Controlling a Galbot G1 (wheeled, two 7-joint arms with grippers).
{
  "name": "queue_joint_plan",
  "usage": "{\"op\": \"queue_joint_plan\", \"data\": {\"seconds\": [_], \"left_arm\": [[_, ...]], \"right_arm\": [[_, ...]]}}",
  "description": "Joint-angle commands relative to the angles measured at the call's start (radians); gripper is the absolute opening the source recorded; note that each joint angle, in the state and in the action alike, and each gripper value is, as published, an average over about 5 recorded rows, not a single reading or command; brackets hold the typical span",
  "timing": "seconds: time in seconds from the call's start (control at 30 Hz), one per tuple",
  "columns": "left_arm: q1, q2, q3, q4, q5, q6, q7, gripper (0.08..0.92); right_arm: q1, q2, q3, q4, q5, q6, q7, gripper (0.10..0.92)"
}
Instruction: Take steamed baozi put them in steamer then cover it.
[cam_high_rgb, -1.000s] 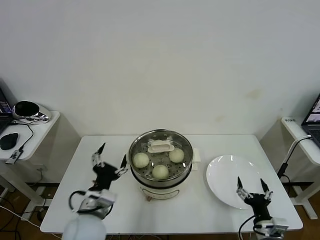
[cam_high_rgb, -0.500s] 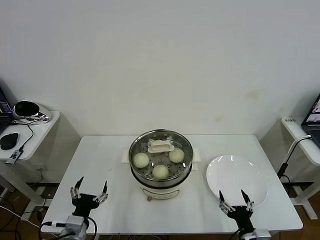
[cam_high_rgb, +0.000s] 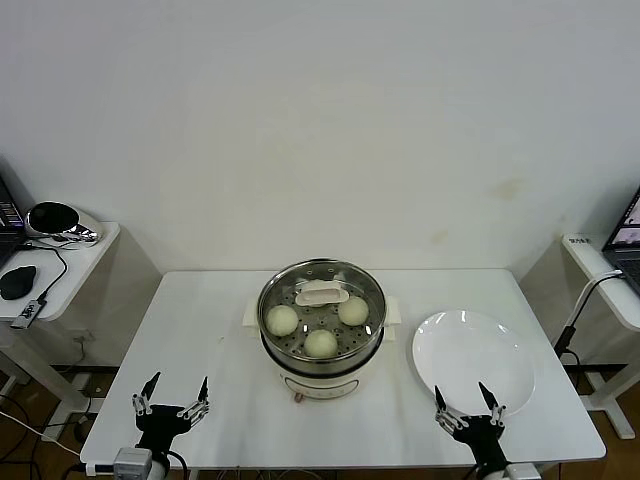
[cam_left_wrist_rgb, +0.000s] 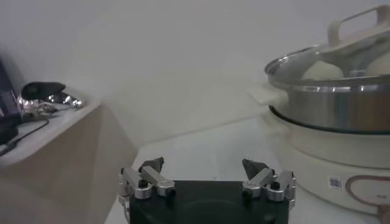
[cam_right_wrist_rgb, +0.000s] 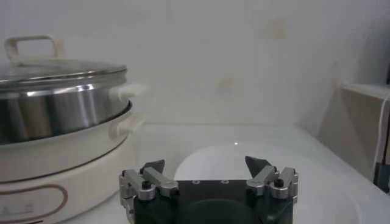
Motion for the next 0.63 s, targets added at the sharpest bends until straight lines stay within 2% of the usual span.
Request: {"op": "queue_joint_plan", "data": {"seconds": [0.03,0.63], "left_arm": [[0.027,-0.005,-0.023,-0.012,-0.050,-0.003,-0.002,0.823],[0.049,0.001,-0.023,-0.037,-0.087,-0.013,0.012,0.823]], "right_arm": [[0.004,0.020,0.014,0.022,-0.027,-0.011,-0.012,0.823],[-0.016,0.015,0.025,0.034,-0.034,-0.013,-0.017,0.823]]}}
